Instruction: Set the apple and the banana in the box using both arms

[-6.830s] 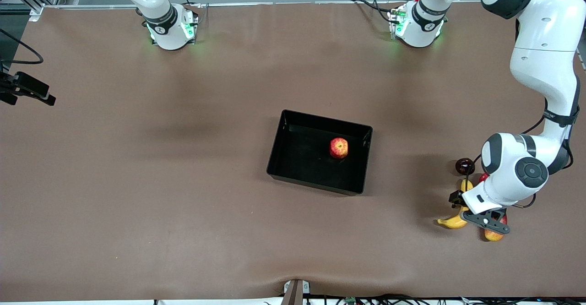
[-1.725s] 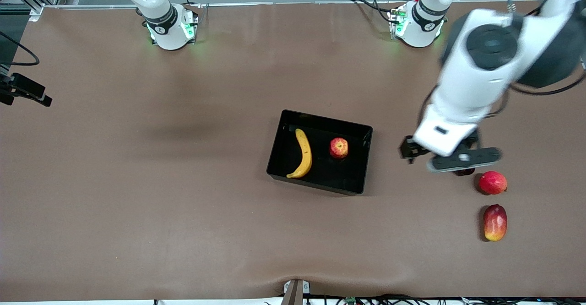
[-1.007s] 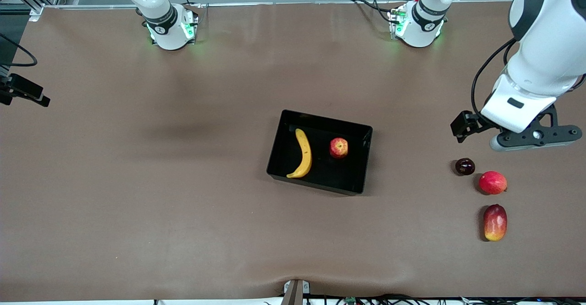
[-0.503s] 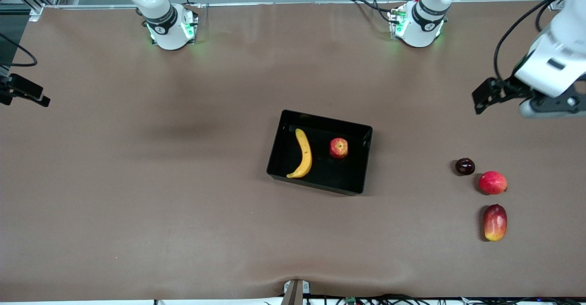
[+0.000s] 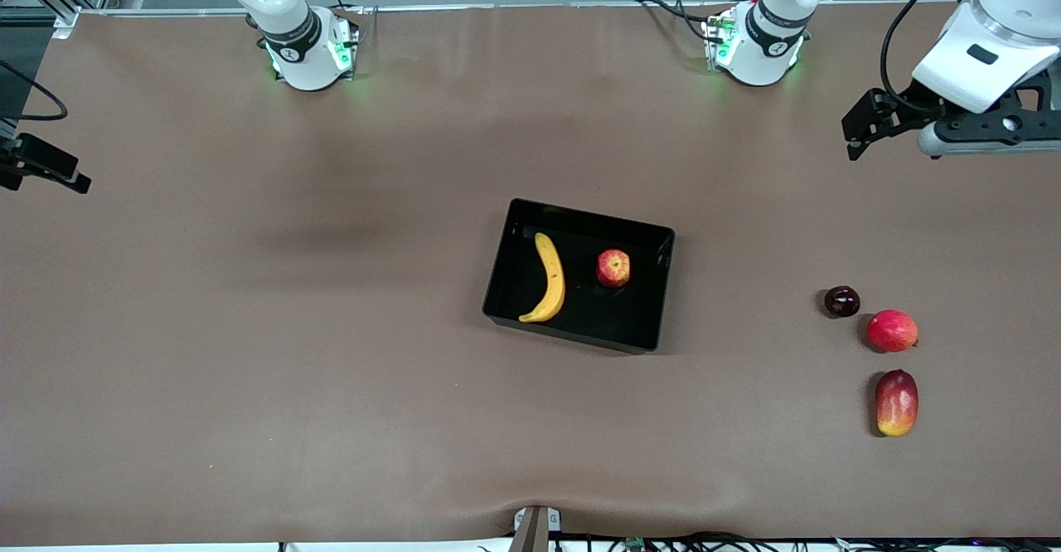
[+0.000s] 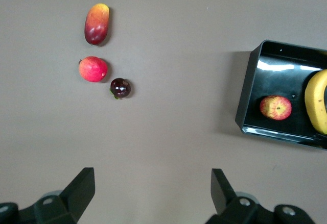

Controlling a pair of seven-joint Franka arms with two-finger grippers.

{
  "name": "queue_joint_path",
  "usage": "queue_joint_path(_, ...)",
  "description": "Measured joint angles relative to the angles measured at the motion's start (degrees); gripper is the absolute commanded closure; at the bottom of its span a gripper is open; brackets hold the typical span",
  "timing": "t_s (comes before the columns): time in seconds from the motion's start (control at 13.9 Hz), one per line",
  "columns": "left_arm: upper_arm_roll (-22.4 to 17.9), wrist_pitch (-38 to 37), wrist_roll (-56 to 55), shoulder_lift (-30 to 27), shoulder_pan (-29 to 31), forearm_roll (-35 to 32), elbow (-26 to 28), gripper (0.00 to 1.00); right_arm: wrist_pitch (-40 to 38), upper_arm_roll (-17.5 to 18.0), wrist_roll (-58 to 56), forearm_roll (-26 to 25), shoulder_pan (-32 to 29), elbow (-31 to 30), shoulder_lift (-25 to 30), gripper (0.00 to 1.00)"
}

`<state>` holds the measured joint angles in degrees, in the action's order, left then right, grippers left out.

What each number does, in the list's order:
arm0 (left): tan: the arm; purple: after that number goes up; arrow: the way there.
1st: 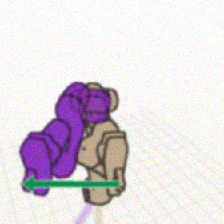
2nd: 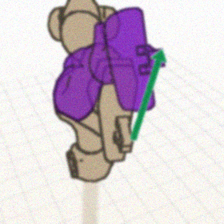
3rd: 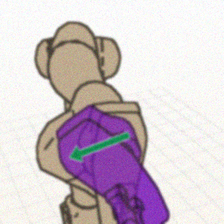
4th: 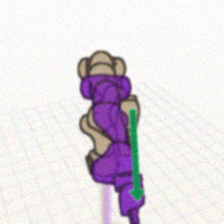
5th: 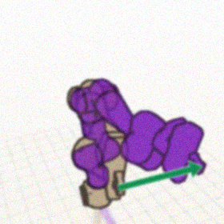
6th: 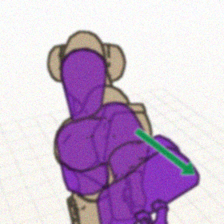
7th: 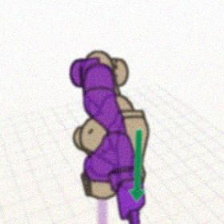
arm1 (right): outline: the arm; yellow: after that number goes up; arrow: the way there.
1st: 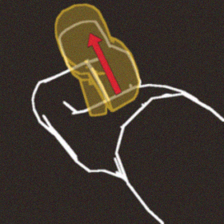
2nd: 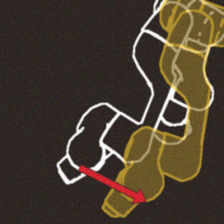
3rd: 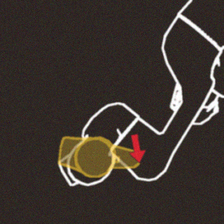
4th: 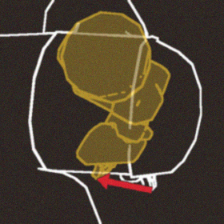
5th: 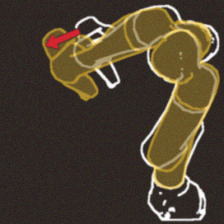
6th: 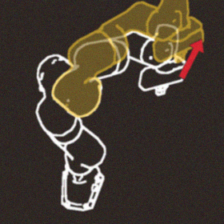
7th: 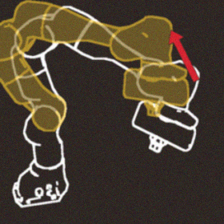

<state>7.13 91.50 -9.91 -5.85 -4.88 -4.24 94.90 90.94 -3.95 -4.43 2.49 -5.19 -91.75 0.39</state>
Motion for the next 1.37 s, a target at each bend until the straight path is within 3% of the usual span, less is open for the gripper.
queue_joint_path(1.37,-1.04,0.68,0.00,1.88,0.85,1.67,-0.53,0.00,0.00,0.00,0.00,0.00,0.00,0.00,0.00,0.00)
